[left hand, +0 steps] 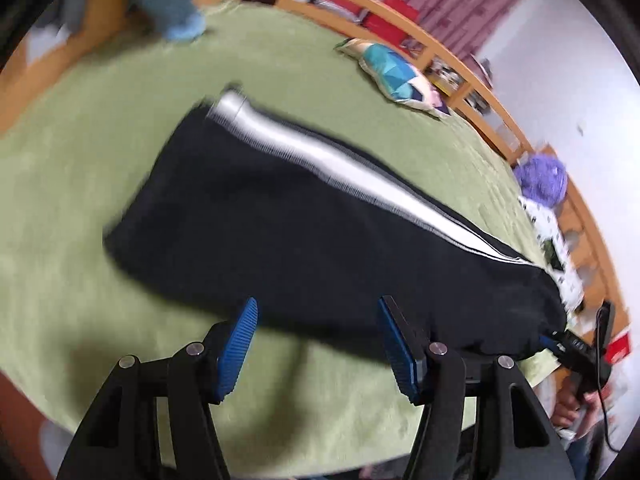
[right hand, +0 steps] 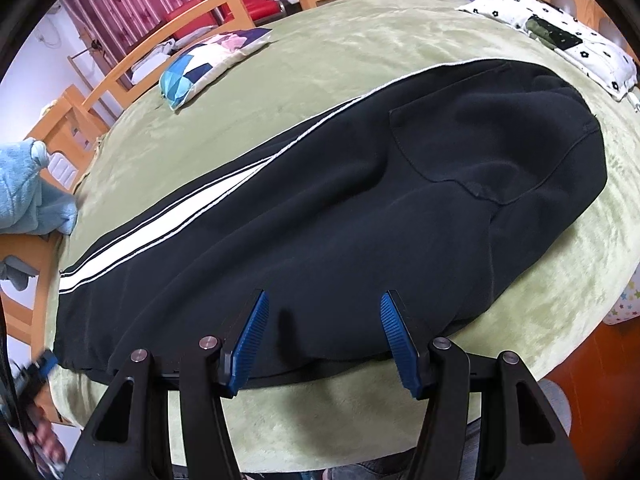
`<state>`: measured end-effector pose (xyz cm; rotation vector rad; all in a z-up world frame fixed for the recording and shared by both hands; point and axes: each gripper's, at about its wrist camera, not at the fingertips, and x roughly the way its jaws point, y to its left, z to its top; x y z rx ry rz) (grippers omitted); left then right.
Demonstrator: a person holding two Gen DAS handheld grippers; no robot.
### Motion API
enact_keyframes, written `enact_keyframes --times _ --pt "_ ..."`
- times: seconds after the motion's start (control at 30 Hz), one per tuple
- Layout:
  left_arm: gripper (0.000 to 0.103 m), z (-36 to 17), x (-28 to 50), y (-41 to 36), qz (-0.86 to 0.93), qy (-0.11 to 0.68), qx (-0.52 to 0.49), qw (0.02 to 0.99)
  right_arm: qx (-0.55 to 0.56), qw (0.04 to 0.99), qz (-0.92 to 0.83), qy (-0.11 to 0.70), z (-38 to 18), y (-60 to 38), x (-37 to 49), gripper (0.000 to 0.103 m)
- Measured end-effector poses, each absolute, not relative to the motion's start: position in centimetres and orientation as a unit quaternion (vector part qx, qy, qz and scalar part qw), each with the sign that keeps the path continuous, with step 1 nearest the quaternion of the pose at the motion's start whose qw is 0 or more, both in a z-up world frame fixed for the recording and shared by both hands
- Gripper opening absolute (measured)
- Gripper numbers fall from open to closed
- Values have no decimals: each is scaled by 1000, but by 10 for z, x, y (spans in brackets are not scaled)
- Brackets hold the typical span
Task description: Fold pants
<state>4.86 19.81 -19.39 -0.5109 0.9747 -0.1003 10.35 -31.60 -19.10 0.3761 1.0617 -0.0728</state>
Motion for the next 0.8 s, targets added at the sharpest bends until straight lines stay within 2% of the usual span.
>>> enact_keyframes --times 0.1,0.3,0.37,0.4,0.43,0.57,0.67,0.77,0.8 --pt "58 -213 43 207 9 476 -260 840 176 846 -31 503 -190 -313 99 58" --pt "56 -216 46 239 67 447 -290 844 167 849 -44 500 -183 -323 80 58" --pt "39 -215 55 249 71 443 -300 842 180 844 -53 503 -186 -330 76 58" --pt "18 -215 58 251 73 444 -300 841 189 842 -56 503 -187 -334 75 58" --pt "6 -215 63 252 71 449 -294 841 198 840 -58 502 -188 -336 75 58" --pt "5 -202 70 260 81 441 -248 859 188 845 -61 496 -192 -336 75 58" --pt "5 -195 67 278 82 436 -271 854 179 843 -63 504 -195 -339 76 58" --pt "6 -205 72 266 94 475 -238 842 181 843 -77 501 -196 -357 70 58" --pt "9 -207 74 258 101 489 -213 840 184 842 -81 500 -195 -364 67 58"
